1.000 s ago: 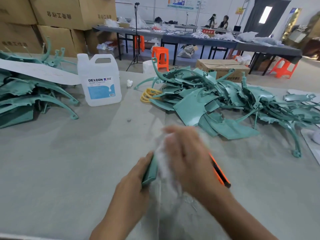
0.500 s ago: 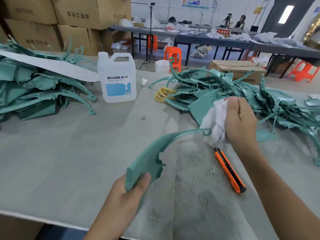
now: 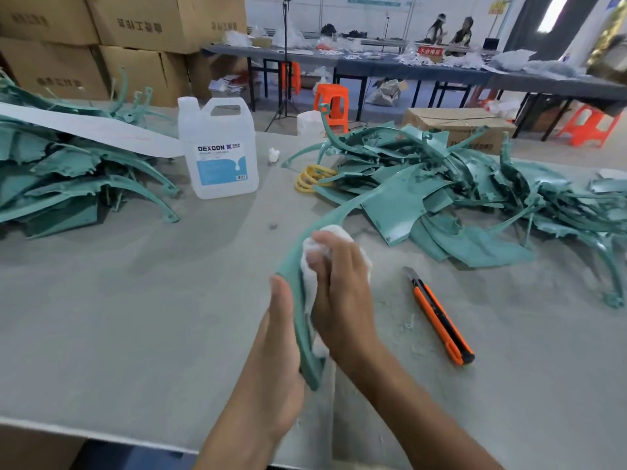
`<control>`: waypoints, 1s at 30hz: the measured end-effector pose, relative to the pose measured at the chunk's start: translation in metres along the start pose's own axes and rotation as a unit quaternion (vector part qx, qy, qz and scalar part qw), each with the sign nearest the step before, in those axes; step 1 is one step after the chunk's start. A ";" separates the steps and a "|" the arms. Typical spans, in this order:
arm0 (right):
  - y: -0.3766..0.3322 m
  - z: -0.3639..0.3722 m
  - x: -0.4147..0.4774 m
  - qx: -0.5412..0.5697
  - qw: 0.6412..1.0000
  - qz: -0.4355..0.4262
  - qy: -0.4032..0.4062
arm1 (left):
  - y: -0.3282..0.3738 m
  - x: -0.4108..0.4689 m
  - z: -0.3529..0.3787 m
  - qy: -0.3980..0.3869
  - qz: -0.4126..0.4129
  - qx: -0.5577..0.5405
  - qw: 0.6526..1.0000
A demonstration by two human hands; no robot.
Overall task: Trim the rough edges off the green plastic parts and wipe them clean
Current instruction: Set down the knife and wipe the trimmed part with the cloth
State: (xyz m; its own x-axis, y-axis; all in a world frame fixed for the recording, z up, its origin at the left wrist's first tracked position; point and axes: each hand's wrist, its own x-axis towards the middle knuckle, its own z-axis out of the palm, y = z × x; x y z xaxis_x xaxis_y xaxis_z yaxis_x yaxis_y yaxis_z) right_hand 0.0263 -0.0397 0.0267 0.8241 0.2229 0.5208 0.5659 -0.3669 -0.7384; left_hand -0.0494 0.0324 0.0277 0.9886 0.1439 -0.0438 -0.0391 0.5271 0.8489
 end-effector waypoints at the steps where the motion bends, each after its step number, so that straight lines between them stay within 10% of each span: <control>1: 0.003 0.000 0.006 0.002 0.999 0.045 0.020 | 0.000 0.003 0.003 -0.002 0.008 0.005 1.000; 8: -0.006 0.009 -0.024 -0.017 0.991 -0.130 0.014 | -0.011 0.014 0.006 0.065 0.051 0.002 0.997; 19: 0.035 -0.067 0.046 0.230 0.909 0.288 0.194 | 0.004 0.006 -0.008 0.083 0.065 0.032 0.994; 23: -0.011 -0.058 0.014 0.330 0.906 0.259 -0.062 | -0.002 0.017 -0.005 0.063 0.200 0.363 0.908; 26: -0.020 -0.051 -0.010 0.316 0.917 0.222 -0.097 | -0.005 0.023 0.000 0.039 0.221 0.473 0.852; 30: 0.000 -0.065 -0.007 0.345 0.911 0.223 -0.033 | -0.004 0.019 -0.012 0.109 0.200 0.326 0.918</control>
State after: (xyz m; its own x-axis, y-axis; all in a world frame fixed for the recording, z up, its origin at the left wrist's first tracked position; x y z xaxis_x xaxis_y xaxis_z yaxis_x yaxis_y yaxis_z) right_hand 0.0186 -0.1002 0.0504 0.9632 0.2525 0.0926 0.0371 0.2165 -0.9756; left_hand -0.0317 0.0429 0.0176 0.8586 0.4184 0.2963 -0.2277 -0.2065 0.9516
